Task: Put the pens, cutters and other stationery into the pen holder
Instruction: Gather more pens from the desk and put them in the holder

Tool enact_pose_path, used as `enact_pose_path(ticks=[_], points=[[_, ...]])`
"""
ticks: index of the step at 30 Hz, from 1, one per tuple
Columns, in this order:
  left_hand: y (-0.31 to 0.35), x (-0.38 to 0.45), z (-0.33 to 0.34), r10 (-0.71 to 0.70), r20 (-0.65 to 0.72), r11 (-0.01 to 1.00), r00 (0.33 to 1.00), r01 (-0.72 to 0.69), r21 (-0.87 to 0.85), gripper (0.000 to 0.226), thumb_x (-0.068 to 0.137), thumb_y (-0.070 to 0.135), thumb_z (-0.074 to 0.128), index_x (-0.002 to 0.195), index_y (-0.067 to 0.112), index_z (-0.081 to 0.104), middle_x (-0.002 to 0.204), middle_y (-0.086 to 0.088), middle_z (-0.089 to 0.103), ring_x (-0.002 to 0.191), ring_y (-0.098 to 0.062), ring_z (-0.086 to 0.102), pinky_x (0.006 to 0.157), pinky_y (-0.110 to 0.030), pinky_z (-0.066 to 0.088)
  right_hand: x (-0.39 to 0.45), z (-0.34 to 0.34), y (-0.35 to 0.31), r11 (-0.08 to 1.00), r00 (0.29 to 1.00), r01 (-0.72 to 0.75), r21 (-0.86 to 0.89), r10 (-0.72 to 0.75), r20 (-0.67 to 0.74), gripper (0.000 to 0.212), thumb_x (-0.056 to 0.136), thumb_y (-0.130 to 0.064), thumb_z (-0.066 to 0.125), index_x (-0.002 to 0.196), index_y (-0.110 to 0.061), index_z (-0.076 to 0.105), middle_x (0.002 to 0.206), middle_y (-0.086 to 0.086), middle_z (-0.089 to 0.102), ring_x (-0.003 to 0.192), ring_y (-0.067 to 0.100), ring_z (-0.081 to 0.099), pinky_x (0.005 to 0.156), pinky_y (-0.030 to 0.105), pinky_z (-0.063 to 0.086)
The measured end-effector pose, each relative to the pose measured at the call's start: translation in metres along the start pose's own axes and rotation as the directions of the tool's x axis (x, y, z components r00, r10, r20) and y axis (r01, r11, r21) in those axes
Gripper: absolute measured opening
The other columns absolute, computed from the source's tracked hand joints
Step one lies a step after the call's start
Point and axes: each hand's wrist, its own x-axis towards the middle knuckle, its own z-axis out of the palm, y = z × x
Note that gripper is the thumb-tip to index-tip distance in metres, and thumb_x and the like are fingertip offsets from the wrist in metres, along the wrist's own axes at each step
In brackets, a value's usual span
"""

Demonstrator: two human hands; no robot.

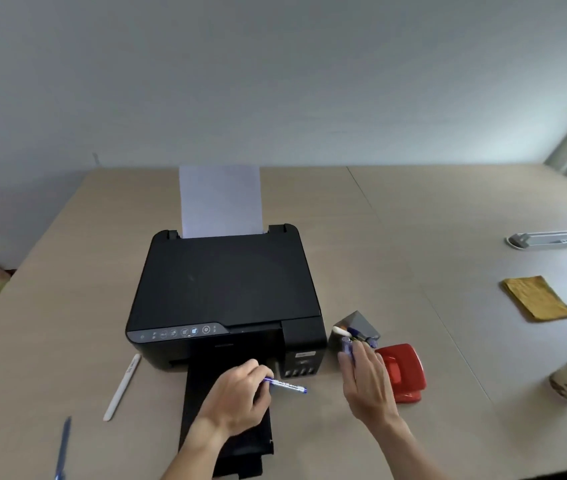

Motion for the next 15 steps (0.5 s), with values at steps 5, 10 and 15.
enact_pose_path(ticks=[5,10,15], points=[[0.057,0.068,0.016,0.116,-0.163,0.993,0.98,-0.117,-0.001,0.013,0.082,0.017,0.058,0.091,0.02,0.067,0.076,0.006,0.06,0.058,-0.01,0.053,0.053,-0.022,0.046,0.057,-0.046,0.026,0.978,0.966,-0.112,0.178,0.149,-0.212,0.013,0.093,-0.033,0.039,0.08,-0.033,0.043,0.073,-0.006,0.061,0.071,0.018,0.056,0.07,0.034,0.043],[0.091,0.124,0.018,0.11,-0.216,0.986,0.97,-0.079,0.146,0.013,0.082,0.025,0.055,0.086,0.022,0.068,0.074,0.004,0.061,0.066,-0.015,0.055,0.052,-0.028,0.044,0.079,-0.048,0.052,0.978,0.979,-0.147,0.147,0.165,-0.12,0.012,0.094,-0.022,0.049,0.088,-0.031,0.043,0.08,-0.002,0.067,0.077,0.024,0.06,0.076,0.041,0.048],[0.105,0.149,0.032,0.008,-0.093,0.95,0.996,0.022,0.31,0.023,0.084,0.028,0.044,0.086,0.02,0.066,0.081,0.001,0.064,0.077,-0.018,0.055,0.067,-0.03,0.044,0.075,-0.035,0.072,0.994,0.993,-0.11,0.0,0.11,0.049,0.016,0.094,-0.016,0.051,0.086,-0.027,0.044,0.082,-0.005,0.061,0.074,0.022,0.057,0.077,0.041,0.048]])
